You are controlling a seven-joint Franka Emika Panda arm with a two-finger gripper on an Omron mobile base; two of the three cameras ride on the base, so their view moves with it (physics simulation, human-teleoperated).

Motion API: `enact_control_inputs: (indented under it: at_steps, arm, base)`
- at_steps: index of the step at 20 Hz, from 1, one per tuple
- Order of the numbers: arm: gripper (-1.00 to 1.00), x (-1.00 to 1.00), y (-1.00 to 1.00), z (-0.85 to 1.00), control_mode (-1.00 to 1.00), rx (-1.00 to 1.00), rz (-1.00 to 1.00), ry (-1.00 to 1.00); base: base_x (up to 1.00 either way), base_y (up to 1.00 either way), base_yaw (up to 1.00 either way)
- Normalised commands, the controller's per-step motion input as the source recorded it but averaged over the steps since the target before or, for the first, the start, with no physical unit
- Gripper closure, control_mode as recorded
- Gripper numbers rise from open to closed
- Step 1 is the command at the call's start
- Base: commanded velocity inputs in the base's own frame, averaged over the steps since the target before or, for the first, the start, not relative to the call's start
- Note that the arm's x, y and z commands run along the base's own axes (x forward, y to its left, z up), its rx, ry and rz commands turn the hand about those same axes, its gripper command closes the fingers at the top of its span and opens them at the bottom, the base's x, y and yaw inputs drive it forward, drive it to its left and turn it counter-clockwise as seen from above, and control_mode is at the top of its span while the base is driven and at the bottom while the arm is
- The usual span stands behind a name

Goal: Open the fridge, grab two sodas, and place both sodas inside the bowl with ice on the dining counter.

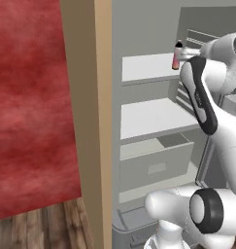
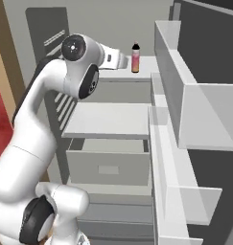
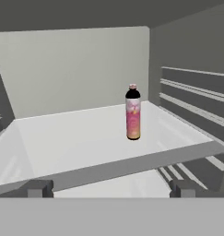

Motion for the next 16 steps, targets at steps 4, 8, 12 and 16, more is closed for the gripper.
enact_control_inputs:
  at_steps: [4, 8, 12, 16]
  arm:
    - [-1.0, 0.48, 0.0, 0.0, -1.0, 0.0, -0.05, 0.0]
    - [-1.0, 0.46, -0.07, 0.0, -1.0, 0.0, -0.06, 0.02]
    - [-1.0, 0.43, -0.14, 0.0, -1.0, 0.0, -0.06, 0.03]
    - [-1.0, 0.37, -0.22, 0.0, -1.0, 0.0, -0.04, 0.02]
  base:
    - [0.0, 0.0, 0.0]
    - [0.0, 0.0, 0.0]
    - [0.0, 0.0, 0.0]
    - [0.0, 0.0, 0.0]
